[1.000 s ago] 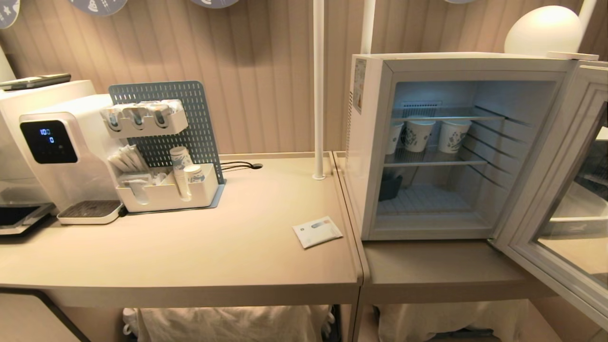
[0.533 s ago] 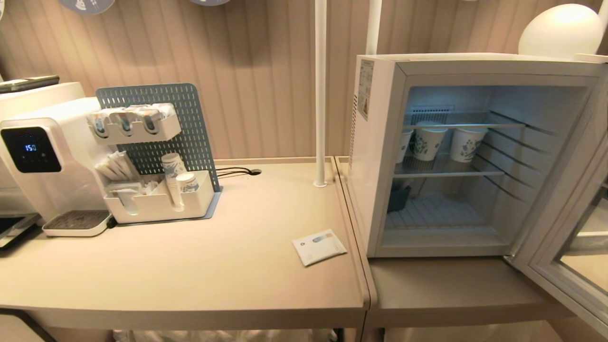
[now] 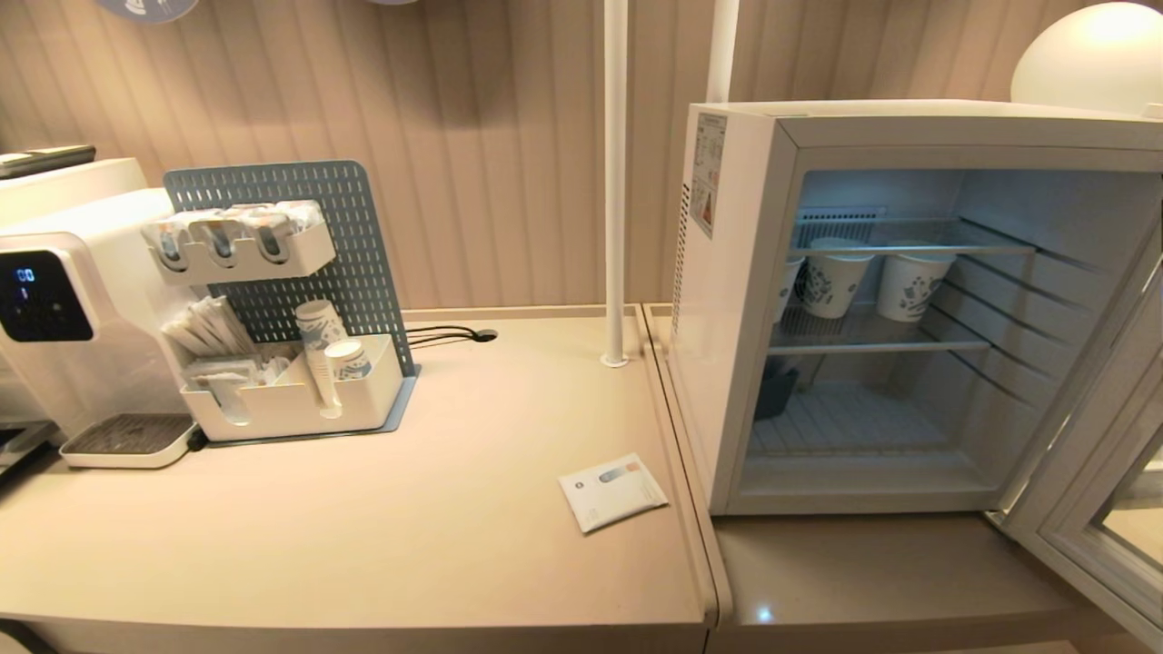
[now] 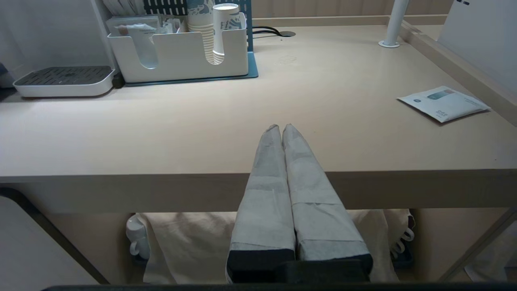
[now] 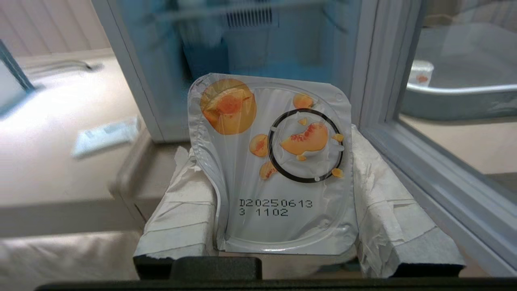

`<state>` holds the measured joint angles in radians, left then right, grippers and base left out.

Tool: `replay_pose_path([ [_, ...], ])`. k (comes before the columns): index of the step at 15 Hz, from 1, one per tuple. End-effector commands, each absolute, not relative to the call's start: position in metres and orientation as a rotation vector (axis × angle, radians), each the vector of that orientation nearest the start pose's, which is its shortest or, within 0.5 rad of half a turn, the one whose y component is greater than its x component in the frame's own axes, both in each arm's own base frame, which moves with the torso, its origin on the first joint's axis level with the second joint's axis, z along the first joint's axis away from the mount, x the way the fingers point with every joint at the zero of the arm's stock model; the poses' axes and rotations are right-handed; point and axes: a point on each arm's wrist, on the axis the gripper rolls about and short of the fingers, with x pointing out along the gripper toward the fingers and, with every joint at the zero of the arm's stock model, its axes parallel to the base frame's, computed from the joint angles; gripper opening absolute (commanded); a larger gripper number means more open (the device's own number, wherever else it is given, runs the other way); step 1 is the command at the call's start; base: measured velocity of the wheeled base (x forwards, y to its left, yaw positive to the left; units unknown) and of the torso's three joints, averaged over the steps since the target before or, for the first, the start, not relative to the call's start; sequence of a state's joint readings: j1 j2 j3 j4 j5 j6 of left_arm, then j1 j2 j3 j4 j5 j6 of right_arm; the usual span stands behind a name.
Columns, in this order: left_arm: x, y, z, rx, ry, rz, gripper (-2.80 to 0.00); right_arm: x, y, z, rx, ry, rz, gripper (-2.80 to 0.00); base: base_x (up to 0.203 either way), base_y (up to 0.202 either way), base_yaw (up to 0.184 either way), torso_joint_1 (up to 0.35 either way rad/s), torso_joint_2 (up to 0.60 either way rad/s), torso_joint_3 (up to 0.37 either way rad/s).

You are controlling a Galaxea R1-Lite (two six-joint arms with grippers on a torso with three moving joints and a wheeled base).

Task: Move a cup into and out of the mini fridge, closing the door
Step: Put the yoghurt in the freezer

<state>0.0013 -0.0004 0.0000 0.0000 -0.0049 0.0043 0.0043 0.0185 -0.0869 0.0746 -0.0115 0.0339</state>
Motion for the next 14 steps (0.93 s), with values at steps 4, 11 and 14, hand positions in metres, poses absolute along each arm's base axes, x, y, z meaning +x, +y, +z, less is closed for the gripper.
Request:
replay_pose_path([
  [4,-0.023,0.000,0.075,0.002,-0.002,-0.003,-2.80,0.021,0.000,0.199,0.127,0.193,-0.019,-2.80,0.000,0.000,0.000,0.000,0.00,0.000],
  [11,-0.023,0.000,0.075,-0.002,-0.002,-0.002,-2.80,0.217,-0.001,0.229,0.036,0.392,-0.028,-2.80,0.000,0.000,0.000,0.000,0.00,0.000],
  [14,-0.023,0.000,0.075,-0.002,-0.002,-0.002,-2.80,0.291,-0.004,0.222,0.013,0.382,-0.033,-2.80,0.000,0.000,0.000,0.000,0.00,0.000],
])
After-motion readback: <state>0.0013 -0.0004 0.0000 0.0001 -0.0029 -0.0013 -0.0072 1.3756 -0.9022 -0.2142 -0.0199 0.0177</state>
